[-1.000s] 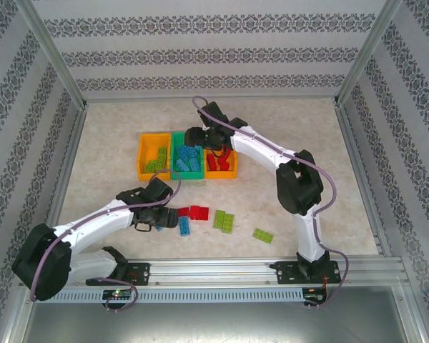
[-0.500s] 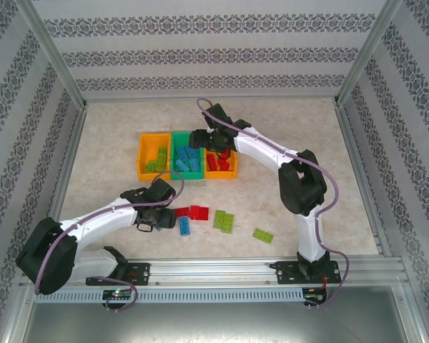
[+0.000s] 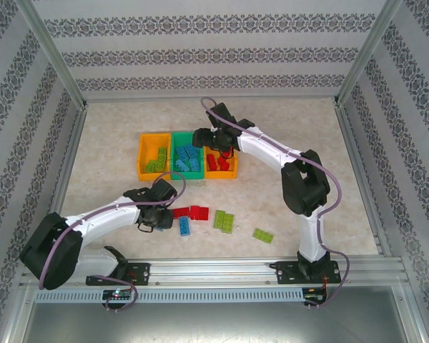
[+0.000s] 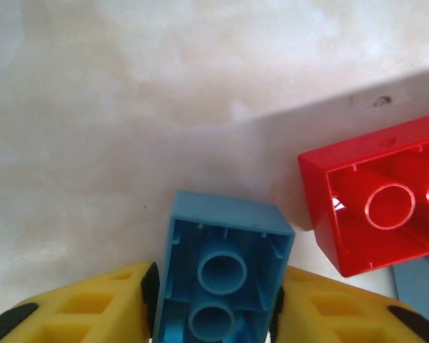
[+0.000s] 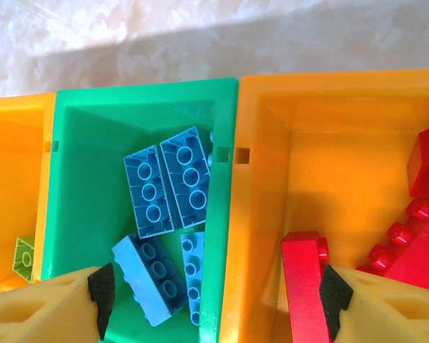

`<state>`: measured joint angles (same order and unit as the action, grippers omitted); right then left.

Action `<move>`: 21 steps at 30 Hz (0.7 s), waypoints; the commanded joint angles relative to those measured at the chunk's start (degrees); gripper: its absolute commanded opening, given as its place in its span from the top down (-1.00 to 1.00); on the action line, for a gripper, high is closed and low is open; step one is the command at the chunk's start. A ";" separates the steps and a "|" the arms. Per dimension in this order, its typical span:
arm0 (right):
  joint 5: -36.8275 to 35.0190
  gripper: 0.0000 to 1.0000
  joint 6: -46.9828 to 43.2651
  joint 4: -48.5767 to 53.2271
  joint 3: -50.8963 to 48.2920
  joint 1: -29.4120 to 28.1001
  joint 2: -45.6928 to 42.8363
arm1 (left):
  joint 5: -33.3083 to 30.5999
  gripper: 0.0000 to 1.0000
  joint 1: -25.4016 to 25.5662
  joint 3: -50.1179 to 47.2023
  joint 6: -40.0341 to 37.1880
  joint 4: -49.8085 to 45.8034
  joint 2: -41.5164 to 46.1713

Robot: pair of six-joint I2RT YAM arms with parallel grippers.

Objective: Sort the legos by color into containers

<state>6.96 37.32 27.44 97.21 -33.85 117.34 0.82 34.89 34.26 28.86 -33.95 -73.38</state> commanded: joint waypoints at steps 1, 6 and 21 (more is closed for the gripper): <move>0.01 -0.57 0.21 -0.20 -0.60 0.71 -2.86 | -1.07 0.26 0.88 1.22 -0.04 -0.16 -0.55; -1.17 -0.57 -0.31 -0.27 -1.95 0.87 -4.67 | -2.47 0.48 0.92 2.27 1.28 -1.64 -0.18; -9.21 -0.58 -0.89 1.41 -30.85 -0.53 -24.33 | -5.83 0.41 -4.08 34.65 -6.01 -4.67 -9.42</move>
<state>1.04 36.03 27.16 71.26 -33.63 96.66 -5.82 32.93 64.05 26.94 -37.69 -77.58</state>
